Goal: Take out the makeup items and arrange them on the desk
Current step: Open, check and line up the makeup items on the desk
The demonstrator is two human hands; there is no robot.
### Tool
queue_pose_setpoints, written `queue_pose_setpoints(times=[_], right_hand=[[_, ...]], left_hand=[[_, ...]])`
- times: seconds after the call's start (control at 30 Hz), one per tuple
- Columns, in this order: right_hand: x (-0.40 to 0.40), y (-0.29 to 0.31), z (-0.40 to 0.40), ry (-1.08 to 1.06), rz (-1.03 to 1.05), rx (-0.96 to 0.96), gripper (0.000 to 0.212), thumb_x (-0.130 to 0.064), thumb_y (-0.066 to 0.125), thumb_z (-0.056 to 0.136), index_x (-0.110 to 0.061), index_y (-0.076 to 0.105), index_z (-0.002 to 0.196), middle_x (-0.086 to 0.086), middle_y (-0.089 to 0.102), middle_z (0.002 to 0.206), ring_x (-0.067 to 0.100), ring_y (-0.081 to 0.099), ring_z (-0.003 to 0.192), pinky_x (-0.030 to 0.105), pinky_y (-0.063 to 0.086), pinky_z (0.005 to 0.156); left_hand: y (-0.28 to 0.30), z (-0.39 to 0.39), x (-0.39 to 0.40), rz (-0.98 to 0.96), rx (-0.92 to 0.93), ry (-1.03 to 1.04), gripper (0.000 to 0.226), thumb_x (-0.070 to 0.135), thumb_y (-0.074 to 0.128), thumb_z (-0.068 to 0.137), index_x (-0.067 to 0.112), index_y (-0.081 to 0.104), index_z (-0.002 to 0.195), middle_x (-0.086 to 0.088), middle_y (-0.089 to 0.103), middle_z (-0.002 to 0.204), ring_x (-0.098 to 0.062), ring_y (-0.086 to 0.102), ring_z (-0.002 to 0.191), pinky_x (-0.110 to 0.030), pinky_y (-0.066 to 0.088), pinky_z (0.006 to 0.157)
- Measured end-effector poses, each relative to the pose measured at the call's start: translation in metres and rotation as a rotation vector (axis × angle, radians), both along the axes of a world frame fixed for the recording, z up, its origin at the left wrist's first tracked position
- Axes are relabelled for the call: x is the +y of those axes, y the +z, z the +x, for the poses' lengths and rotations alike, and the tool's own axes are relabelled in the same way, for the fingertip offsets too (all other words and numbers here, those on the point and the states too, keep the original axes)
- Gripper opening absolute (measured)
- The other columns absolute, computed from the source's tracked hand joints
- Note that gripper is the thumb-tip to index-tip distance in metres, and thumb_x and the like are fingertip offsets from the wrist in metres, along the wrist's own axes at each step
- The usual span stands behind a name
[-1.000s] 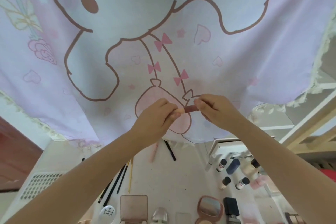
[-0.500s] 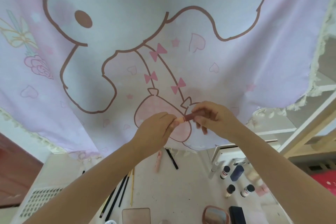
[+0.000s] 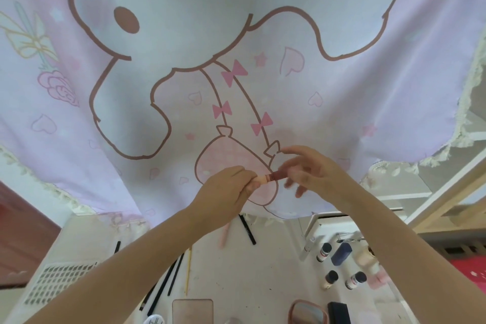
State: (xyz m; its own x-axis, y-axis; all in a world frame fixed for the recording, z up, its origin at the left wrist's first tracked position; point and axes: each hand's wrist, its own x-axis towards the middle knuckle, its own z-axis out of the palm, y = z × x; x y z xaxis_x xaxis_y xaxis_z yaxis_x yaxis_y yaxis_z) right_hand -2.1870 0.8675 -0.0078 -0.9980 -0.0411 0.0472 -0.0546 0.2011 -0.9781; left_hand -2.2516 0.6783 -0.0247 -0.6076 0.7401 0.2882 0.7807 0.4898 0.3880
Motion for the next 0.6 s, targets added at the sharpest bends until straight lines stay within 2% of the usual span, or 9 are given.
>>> queue_pose_setpoints(times=[0.03, 0.1, 0.13, 0.23, 0.3, 0.4, 0.47, 0.5, 0.6], right_hand=[[-0.002, 0.002, 0.0, -0.031, 0.064, -0.024, 0.011, -0.013, 0.057, 0.086, -0.023, 0.057, 0.084, -0.006, 0.063, 0.063, 0.003, 0.056, 0.046, 0.017, 0.044, 0.044], [-0.001, 0.0, 0.001, -0.093, 0.207, -0.035, 0.022, -0.015, 0.052, 0.089, -0.018, 0.057, 0.068, -0.007, 0.056, 0.043, 0.003, 0.043, 0.034, 0.016, 0.036, 0.038], [0.0, -0.003, 0.002, -0.104, 0.195, -0.019, 0.023, -0.009, 0.052, 0.089, -0.018, 0.058, 0.068, -0.007, 0.055, 0.043, 0.003, 0.043, 0.034, 0.015, 0.037, 0.038], [0.0, -0.004, 0.004, -0.053, 0.074, 0.011, 0.036, 0.009, 0.055, 0.083, -0.026, 0.058, 0.091, 0.001, 0.064, 0.074, 0.003, 0.06, 0.057, 0.017, 0.049, 0.049], [0.0, -0.005, 0.004, -0.009, 0.077, -0.039, 0.039, 0.004, 0.057, 0.083, -0.031, 0.052, 0.1, 0.0, 0.064, 0.088, 0.003, 0.064, 0.066, 0.019, 0.051, 0.052], [0.0, -0.009, 0.002, -0.043, 0.166, -0.077, 0.018, -0.007, 0.053, 0.088, -0.025, 0.058, 0.087, -0.006, 0.063, 0.063, 0.003, 0.056, 0.048, 0.015, 0.046, 0.045], [-0.001, -0.012, 0.001, -0.07, 0.2, -0.083, 0.019, -0.004, 0.053, 0.088, -0.019, 0.06, 0.078, -0.008, 0.058, 0.048, 0.002, 0.05, 0.041, 0.014, 0.043, 0.043], [-0.001, -0.013, 0.001, -0.08, 0.19, -0.081, 0.021, 0.0, 0.054, 0.087, -0.019, 0.061, 0.078, -0.008, 0.059, 0.05, 0.002, 0.05, 0.042, 0.014, 0.044, 0.045], [0.0, -0.018, 0.002, -0.066, 0.16, -0.083, 0.03, 0.006, 0.056, 0.083, -0.024, 0.059, 0.084, 0.004, 0.065, 0.074, 0.0, 0.056, 0.051, 0.015, 0.048, 0.053]], left_hand=[[-0.001, 0.0, 0.0, 0.009, -0.005, -0.006, 0.053, 0.04, 0.022, 0.09, 0.005, 0.059, 0.106, 0.006, 0.041, 0.078, -0.005, 0.036, 0.065, -0.01, 0.027, 0.057], [-0.004, 0.002, -0.001, -0.005, -0.013, -0.012, 0.06, 0.046, 0.019, 0.087, 0.006, 0.059, 0.106, 0.004, 0.044, 0.081, -0.008, 0.038, 0.068, -0.01, 0.029, 0.059], [-0.006, 0.002, -0.001, -0.012, -0.013, -0.011, 0.06, 0.047, 0.018, 0.089, 0.006, 0.059, 0.107, 0.004, 0.044, 0.082, -0.011, 0.039, 0.072, -0.01, 0.03, 0.06], [-0.011, 0.0, -0.003, -0.009, -0.041, 0.014, 0.055, 0.042, 0.02, 0.091, 0.007, 0.058, 0.109, 0.005, 0.043, 0.082, -0.012, 0.039, 0.075, -0.01, 0.031, 0.061], [-0.014, 0.0, -0.003, 0.006, -0.042, 0.005, 0.057, 0.042, 0.019, 0.085, 0.007, 0.058, 0.107, 0.005, 0.042, 0.08, -0.012, 0.038, 0.073, -0.01, 0.03, 0.059], [-0.018, 0.001, -0.002, 0.026, -0.056, -0.004, 0.056, 0.04, 0.021, 0.085, 0.006, 0.06, 0.105, 0.005, 0.043, 0.079, -0.011, 0.039, 0.071, -0.011, 0.031, 0.059], [-0.02, 0.001, -0.002, 0.029, -0.068, -0.01, 0.055, 0.04, 0.022, 0.086, 0.006, 0.06, 0.106, 0.004, 0.044, 0.078, -0.012, 0.04, 0.072, -0.011, 0.031, 0.059], [-0.022, 0.002, -0.002, 0.026, -0.075, -0.014, 0.055, 0.04, 0.022, 0.086, 0.006, 0.059, 0.106, 0.006, 0.043, 0.076, -0.01, 0.039, 0.07, -0.011, 0.031, 0.058], [-0.03, -0.001, -0.004, 0.026, -0.109, -0.024, 0.044, 0.036, 0.028, 0.095, 0.007, 0.059, 0.107, 0.016, 0.035, 0.068, 0.001, 0.036, 0.064, -0.011, 0.031, 0.058]])
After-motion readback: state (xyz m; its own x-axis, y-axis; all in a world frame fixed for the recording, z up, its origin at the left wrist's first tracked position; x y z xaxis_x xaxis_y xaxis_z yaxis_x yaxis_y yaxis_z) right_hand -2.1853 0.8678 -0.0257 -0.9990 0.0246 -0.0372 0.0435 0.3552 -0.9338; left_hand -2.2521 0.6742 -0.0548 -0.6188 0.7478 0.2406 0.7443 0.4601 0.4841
